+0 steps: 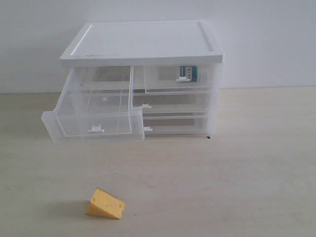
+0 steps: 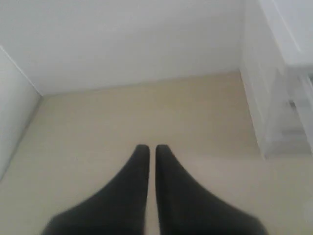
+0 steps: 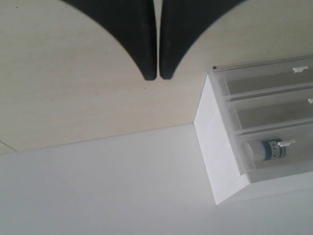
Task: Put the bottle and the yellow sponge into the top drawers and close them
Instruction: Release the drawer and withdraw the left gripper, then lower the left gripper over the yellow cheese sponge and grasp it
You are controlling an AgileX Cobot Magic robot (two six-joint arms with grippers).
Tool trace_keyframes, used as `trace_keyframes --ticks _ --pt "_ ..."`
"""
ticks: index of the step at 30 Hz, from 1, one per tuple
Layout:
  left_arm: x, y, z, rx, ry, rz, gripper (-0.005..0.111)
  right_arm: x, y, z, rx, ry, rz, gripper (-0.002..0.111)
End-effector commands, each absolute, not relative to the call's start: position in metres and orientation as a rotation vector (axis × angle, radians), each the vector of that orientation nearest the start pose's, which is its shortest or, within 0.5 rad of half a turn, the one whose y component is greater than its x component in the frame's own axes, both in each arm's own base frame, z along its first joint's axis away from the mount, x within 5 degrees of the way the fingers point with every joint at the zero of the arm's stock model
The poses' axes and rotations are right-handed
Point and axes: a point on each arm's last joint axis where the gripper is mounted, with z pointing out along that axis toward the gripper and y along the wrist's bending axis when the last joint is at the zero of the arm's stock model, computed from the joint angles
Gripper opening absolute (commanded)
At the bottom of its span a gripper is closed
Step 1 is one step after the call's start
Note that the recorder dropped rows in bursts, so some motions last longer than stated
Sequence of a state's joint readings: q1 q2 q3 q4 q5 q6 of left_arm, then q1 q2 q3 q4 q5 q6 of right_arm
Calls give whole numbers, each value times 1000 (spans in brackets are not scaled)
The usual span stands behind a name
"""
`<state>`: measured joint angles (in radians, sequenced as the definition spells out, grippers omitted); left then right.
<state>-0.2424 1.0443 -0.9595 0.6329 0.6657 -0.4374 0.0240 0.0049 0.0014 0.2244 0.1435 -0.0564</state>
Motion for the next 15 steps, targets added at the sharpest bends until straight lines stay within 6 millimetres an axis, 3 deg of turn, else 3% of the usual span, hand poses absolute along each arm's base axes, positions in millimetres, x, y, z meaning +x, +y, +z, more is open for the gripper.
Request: trace_keyframes --ticks 1,10,15 --pt "207 -56 361 450 2340 99 4 56 4 201 92 1623 167 0" --pt "171 -110 352 1089 2318 -40 4 56 4 201 95 1622 171 0" --pt "157 -126 347 1295 2247 -51 4 56 4 201 95 1622 171 0"
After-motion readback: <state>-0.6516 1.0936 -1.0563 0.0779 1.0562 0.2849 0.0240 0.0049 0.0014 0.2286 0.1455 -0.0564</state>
